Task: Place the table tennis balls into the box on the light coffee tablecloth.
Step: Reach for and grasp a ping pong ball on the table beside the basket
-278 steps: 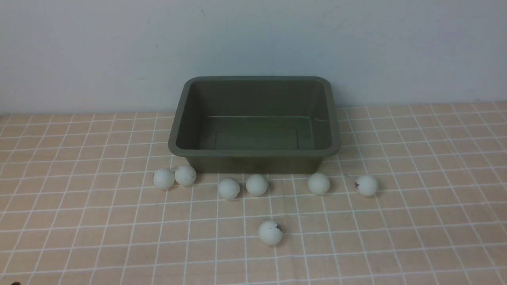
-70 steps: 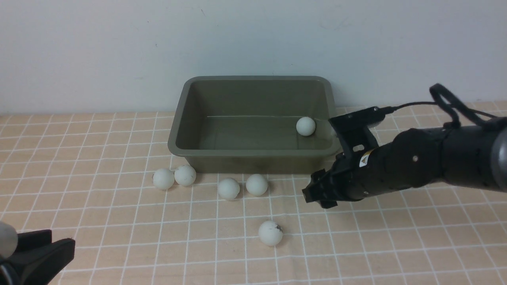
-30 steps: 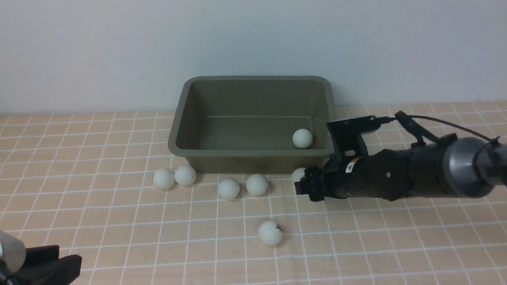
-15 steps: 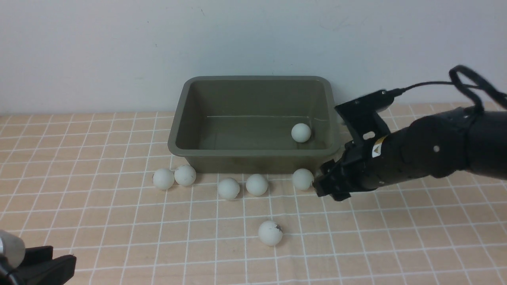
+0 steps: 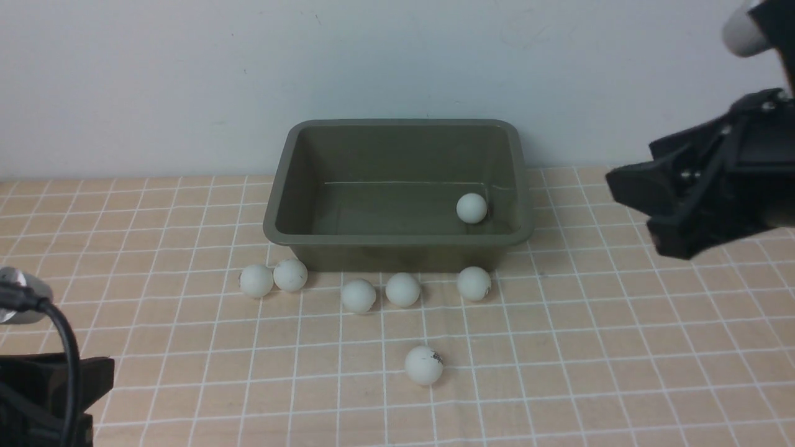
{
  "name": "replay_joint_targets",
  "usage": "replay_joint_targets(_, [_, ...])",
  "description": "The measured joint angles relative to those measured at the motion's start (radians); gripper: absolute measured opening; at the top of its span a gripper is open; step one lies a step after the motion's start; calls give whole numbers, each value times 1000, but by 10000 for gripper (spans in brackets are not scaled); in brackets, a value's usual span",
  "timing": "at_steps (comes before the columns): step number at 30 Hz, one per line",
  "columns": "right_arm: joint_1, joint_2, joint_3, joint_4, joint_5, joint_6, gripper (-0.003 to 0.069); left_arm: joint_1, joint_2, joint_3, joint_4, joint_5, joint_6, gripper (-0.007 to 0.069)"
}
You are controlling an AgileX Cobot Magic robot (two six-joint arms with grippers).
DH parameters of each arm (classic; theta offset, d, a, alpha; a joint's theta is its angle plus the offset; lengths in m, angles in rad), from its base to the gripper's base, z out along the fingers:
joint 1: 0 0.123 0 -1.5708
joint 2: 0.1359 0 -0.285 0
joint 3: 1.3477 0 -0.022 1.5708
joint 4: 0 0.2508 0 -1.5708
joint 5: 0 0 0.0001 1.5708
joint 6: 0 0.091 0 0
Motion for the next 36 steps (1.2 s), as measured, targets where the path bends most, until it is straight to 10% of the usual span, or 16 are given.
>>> replay_joint_targets(10, [0, -78, 0, 117, 155, 15, 34, 0, 361, -245, -24, 48, 98, 175])
replay_joint_targets(19, [0, -78, 0, 109, 170, 10, 22, 0, 723, -549, -26, 195, 427, 255])
replay_joint_targets(36, [0, -78, 0, 103, 186, 10, 22, -111, 1183, -831, 137, 234, 329, 404])
